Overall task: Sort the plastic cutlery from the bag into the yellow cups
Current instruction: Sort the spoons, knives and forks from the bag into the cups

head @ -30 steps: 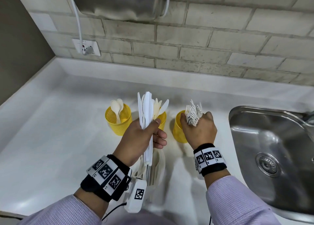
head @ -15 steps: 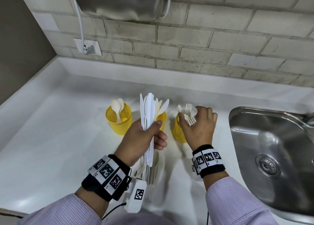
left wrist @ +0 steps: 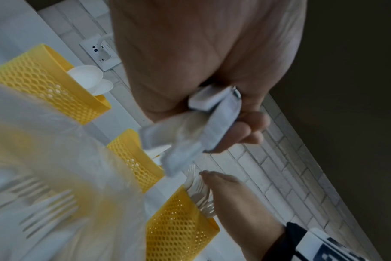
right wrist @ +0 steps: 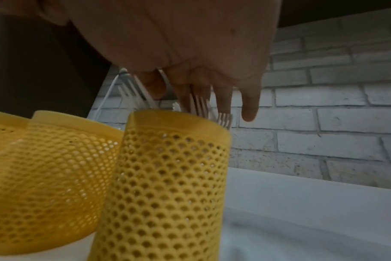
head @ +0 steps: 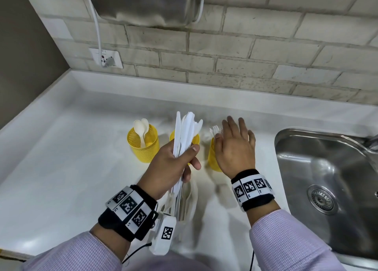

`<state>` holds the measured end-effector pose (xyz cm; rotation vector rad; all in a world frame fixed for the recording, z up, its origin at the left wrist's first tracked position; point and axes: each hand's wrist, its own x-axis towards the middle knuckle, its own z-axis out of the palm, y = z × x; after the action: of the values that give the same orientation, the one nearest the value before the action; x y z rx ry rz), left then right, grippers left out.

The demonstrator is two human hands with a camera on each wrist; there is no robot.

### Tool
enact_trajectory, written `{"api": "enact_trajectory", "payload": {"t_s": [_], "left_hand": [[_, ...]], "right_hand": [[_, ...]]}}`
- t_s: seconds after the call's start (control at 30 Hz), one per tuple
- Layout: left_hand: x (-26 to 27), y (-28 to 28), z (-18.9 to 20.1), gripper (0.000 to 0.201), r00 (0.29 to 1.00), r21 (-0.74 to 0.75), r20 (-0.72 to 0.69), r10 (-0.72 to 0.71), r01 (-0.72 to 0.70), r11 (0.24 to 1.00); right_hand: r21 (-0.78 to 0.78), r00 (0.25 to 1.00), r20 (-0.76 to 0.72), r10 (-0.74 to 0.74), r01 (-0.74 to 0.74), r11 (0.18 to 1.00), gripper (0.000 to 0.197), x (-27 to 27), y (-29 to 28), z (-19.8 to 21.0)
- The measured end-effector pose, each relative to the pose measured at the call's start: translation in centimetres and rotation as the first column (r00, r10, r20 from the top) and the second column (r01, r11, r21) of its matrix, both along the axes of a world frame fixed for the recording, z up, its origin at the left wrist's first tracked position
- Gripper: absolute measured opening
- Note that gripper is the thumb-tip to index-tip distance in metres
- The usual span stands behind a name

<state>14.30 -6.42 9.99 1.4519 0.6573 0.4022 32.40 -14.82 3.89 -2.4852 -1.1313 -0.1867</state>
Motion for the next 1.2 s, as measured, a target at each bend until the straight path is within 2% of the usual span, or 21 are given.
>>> {"api": "enact_trajectory", "payload": {"t_s": [0.07,0.17,0.23,0.3,0.37,0.4,0.5,0.53,0.63,0.77,0.93,1.0,1.07,1.13,1.2], "left_hand": [[-0.1,0.1,0.0,0.018,0.999,-0.005,0.037,-0.037,0.037,0.999],[-0.3,0.2,-0.1,0.016,0.989,-0.085,0.105,-0.102,0.111,0.99],[-0.4,0.2,-0.2,0.018,0.977,-0.16,0.164,-0.136,0.162,0.974],[-0.4,0.2,-0.3,0.026,0.967,-0.263,0.215,-0.134,0.189,0.946],[-0.3,0.2,-0.4,0.031,0.965,-0.342,0.235,-0.12,0.197,0.919],[-0.3,0.2,-0.4,0.032,0.965,-0.357,0.234,-0.117,0.197,0.913],[-0.4,0.2,-0.4,0.035,0.966,-0.377,0.231,-0.115,0.198,0.905],[-0.4,0.2,-0.4,0.035,0.964,-0.384,0.236,-0.12,0.206,0.9],[-0.5,0.2,-0.3,0.031,0.957,-0.39,0.257,-0.137,0.232,0.891],[-0.7,0.3,0.0,0.029,0.965,-0.349,0.225,-0.131,0.206,0.914],[-0.8,0.2,0.1,0.022,0.975,-0.292,0.191,-0.117,0.17,0.941],[-0.8,0.1,0.1,0.021,0.979,-0.262,0.17,-0.117,0.159,0.952],[-0.8,0.0,0.3,0.022,0.981,-0.235,0.149,-0.126,0.158,0.959],[-0.8,-0.1,0.5,0.021,0.982,-0.209,0.139,-0.129,0.157,0.965],[-0.8,-0.1,0.7,0.021,0.981,-0.179,0.136,-0.135,0.158,0.971]], "right_hand": [[-0.116,0.999,-0.032,0.005,-0.009,0.993,0.065,0.0,0.1,-0.3],[-0.142,0.999,-0.035,-0.011,0.006,0.99,0.061,0.0,0.0,0.8],[-0.064,0.994,-0.108,0.01,-0.017,0.998,0.058,-0.4,-0.1,2.4],[0.163,0.963,-0.255,0.089,-0.048,0.985,0.057,-1.4,-0.2,4.5],[0.411,0.884,-0.425,0.195,-0.004,0.912,0.051,-2.5,-0.4,6.1],[0.474,0.834,-0.502,0.231,0.042,0.88,0.044,-3.1,-0.5,6.9],[0.491,0.633,-0.711,0.306,0.135,0.861,0.026,-4.6,-0.5,8.5],[0.5,0.601,-0.726,0.333,0.129,0.857,0.022,-5.0,-0.6,8.7],[0.556,0.6,-0.704,0.381,0.132,0.82,0.013,-5.6,-0.5,8.6],[0.593,0.573,-0.708,0.413,0.165,0.788,0.015,-5.8,-0.4,8.4],[0.617,0.653,-0.672,0.349,0.234,0.752,0.017,-5.7,-0.5,8.5],[0.618,0.652,-0.68,0.335,0.265,0.74,0.012,-5.4,-0.5,8.4],[0.606,0.632,-0.692,0.349,0.245,0.757,0.011,-5.2,-0.7,8.1],[0.574,0.619,-0.69,0.375,0.153,0.804,0.011,-5.3,-0.9,8.1],[0.576,0.588,-0.696,0.413,0.113,0.81,0.01,-5.5,-1.1,8.2]]}}
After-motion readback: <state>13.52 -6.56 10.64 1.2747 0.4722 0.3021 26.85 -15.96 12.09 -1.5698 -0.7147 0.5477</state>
